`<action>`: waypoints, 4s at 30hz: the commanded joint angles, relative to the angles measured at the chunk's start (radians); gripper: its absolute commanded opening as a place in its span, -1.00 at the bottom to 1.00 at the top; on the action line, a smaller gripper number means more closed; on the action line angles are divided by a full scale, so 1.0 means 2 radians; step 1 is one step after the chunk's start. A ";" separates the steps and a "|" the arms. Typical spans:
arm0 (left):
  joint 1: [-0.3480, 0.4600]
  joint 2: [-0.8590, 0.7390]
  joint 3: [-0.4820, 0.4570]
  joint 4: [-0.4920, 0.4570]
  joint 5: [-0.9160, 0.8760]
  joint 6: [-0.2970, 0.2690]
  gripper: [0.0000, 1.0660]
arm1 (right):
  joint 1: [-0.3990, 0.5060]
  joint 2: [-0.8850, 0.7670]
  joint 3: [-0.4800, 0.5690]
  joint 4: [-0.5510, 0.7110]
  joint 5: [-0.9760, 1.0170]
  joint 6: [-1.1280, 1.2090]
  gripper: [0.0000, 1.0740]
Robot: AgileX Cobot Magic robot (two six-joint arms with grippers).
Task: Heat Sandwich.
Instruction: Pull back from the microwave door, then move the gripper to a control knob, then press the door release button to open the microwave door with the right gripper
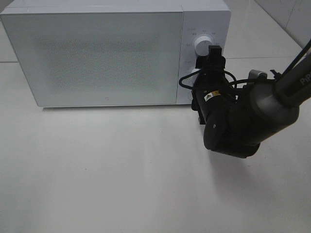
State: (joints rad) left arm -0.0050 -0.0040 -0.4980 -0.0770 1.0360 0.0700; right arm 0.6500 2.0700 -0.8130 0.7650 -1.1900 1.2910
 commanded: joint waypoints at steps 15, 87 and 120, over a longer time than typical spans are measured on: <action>0.001 -0.013 0.002 -0.002 -0.002 0.000 0.89 | 0.000 -0.015 0.032 -0.033 -0.008 -0.020 0.41; 0.001 -0.013 0.002 -0.002 -0.002 0.000 0.89 | -0.124 -0.658 0.079 -0.245 1.007 -0.742 0.41; 0.001 -0.013 0.002 -0.002 -0.002 0.000 0.89 | -0.256 -1.050 0.155 -0.353 1.111 -0.618 0.41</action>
State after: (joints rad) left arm -0.0050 -0.0040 -0.4980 -0.0770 1.0360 0.0700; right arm 0.1460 -0.0030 -0.5070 0.0700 1.0320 0.0560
